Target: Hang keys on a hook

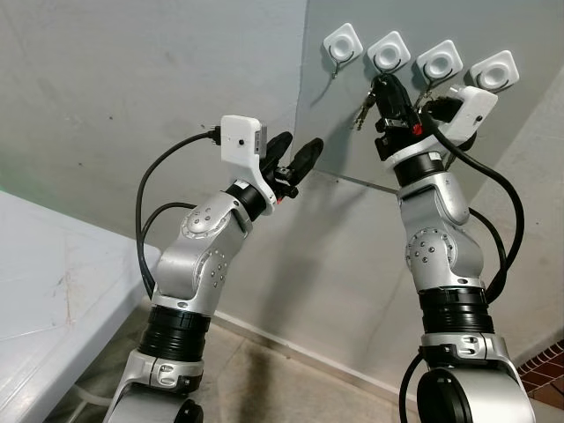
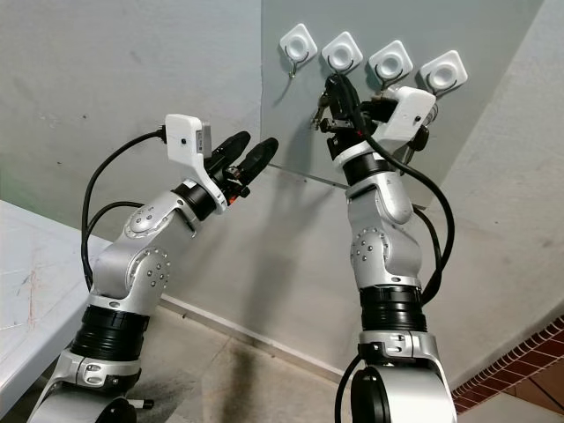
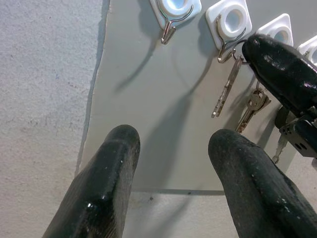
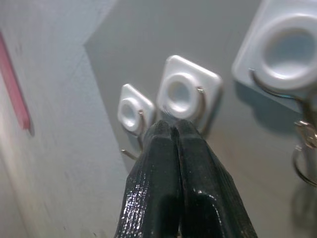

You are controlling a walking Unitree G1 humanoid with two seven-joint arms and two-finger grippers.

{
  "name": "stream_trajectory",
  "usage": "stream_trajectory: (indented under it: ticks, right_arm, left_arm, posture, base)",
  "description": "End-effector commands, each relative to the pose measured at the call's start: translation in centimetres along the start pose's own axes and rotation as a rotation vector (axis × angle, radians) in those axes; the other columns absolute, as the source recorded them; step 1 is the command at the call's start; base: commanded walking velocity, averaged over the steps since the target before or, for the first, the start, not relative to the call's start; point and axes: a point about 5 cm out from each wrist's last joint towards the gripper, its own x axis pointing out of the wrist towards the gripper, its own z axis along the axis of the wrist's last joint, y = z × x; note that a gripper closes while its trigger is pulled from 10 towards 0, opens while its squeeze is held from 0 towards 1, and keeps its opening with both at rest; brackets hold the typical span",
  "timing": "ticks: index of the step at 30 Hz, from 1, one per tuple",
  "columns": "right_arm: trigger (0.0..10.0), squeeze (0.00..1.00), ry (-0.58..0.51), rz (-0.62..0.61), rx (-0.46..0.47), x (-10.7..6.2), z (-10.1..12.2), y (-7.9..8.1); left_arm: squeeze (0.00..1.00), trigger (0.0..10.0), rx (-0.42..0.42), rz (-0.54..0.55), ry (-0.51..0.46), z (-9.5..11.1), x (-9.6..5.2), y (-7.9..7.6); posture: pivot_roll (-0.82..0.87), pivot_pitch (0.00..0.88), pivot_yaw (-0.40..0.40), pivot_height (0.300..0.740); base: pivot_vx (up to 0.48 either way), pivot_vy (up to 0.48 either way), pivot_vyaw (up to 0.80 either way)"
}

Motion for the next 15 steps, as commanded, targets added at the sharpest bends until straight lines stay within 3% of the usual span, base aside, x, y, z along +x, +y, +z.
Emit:
stream_trajectory:
  ticks: [1, 10, 15]
  right_arm:
    - [10.0, 0.0, -0.035, 0.0, 0.02, 0.48, 0.94, 0.18]
    - [10.0, 0.0, -0.048, -0.041, 0.09, 0.6, 1.01, -0.14]
    - [10.0, 0.0, -0.048, -0.019, 0.076, 0.7, 1.12, 0.04]
  left_arm:
    - [0.0, 10.0, 0.007, -0.01, -0.01, 0.63, 0.32, -0.2]
    - [0.0, 10.0, 0.004, -0.006, -0.011, 0.71, 0.34, -0.11]
    - [0.0, 10.0, 0.003, -0.006, -0.015, 0.85, 0.39, -0.15]
  posture:
    - [0.05, 0.082, -0.005, 0.74]
    - [0.05, 0.085, -0.004, 0.74]
    - [0.05, 0.086, -0.004, 0.74]
  base:
    - [0.0, 0.0, 0.0]
    - [0.0, 0.0, 0.0]
    - [0.0, 0.0, 0.0]
